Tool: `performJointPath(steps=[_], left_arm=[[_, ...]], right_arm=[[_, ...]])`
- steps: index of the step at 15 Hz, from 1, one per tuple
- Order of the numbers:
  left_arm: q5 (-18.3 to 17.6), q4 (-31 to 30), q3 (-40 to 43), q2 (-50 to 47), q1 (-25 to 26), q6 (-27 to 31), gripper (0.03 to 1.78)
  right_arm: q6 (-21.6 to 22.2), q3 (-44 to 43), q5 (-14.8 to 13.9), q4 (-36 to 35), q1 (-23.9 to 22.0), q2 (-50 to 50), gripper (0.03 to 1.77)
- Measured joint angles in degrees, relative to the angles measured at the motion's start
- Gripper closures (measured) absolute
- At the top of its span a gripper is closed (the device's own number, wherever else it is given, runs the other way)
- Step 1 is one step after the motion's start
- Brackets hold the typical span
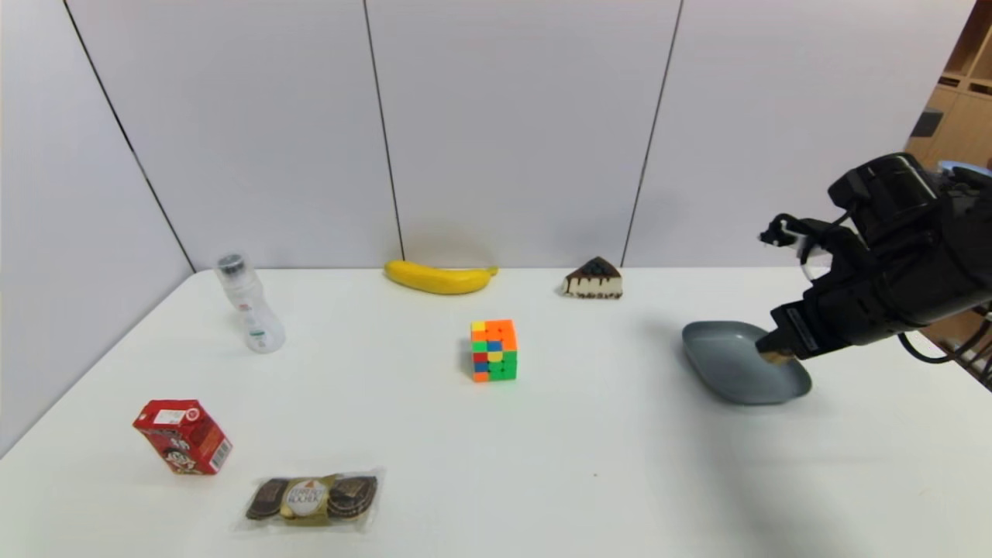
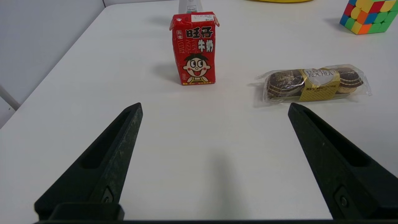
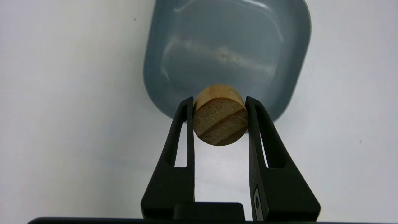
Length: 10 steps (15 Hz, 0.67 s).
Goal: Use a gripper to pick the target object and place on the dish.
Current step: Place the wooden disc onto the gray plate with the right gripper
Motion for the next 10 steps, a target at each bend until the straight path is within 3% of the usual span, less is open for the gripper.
performJointPath(steps=[8, 10], left_arm=[[0.0, 0.0, 0.0, 0.0, 0.0, 0.0, 0.12], [0.0, 0.0, 0.0, 0.0, 0.0, 0.0, 0.12]], right_arm=[[0.0, -6.8, -0.2, -4.7, 1.1, 12.1, 1.33], [0.0, -8.0, -1.8, -4.8, 1.2, 14.5, 1.33]])
